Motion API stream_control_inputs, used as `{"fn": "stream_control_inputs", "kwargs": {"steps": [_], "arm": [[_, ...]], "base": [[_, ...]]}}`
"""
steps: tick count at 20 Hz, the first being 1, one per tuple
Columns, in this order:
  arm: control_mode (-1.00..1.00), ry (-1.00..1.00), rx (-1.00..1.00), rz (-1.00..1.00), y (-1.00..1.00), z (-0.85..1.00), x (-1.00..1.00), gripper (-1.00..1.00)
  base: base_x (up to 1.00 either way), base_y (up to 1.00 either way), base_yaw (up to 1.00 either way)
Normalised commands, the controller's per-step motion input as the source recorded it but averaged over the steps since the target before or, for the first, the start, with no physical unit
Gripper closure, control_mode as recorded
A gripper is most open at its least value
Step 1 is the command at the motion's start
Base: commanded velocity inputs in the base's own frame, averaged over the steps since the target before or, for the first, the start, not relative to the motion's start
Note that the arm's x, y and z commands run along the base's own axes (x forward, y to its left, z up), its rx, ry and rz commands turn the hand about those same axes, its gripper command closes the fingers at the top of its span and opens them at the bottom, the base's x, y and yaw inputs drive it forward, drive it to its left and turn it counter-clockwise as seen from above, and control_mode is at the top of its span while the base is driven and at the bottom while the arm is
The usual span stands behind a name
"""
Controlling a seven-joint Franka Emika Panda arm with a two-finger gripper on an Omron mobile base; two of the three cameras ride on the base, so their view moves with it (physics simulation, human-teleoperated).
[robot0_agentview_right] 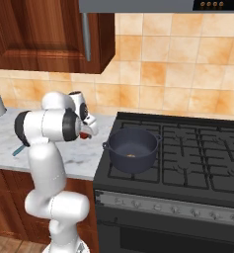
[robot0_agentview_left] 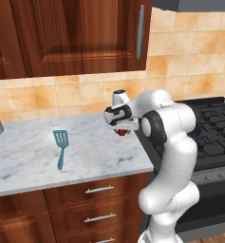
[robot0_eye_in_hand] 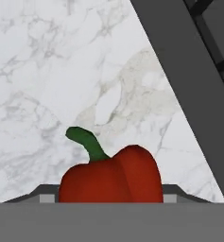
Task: Put the mushroom and bell pepper in the pot. Retrieve the spatula and lightly stir the vegetables in the pot.
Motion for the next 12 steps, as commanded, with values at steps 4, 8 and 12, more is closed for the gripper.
{"fn": "stream_control_inputs", "kwargs": {"steps": [4,8,12], "arm": [[-1.0,0.02,0.0,0.0,-0.45,0.75,-0.54,1.0],[-1.0,0.03,0.0,0.0,-0.53,0.79,-0.47,1.0],[-1.0,0.04,0.0,0.0,-0.63,0.69,-0.34,1.0]], "base": [[0.0,0.0,0.0],[0.0,0.0,0.0],[0.0,0.0,0.0]]}}
